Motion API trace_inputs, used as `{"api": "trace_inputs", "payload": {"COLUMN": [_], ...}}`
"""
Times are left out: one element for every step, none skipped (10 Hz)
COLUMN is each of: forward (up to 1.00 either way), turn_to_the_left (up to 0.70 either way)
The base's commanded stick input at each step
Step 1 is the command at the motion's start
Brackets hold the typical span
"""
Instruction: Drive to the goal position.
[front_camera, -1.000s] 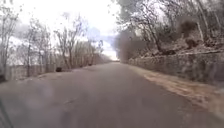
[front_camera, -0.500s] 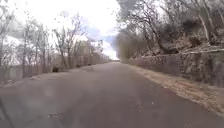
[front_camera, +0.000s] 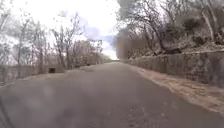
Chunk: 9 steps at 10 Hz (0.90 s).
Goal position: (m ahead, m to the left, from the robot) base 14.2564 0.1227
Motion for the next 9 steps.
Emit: {"api": "trace_inputs", "payload": {"forward": [0.7, 0.7, 0.7, 0.7, 0.7, 0.7, 0.7, 0.7, 0.7], "turn_to_the_left": [0.0, 0.0, 0.0, 0.0, 0.0, 0.0, 0.0, 0.0, 0.0]}}
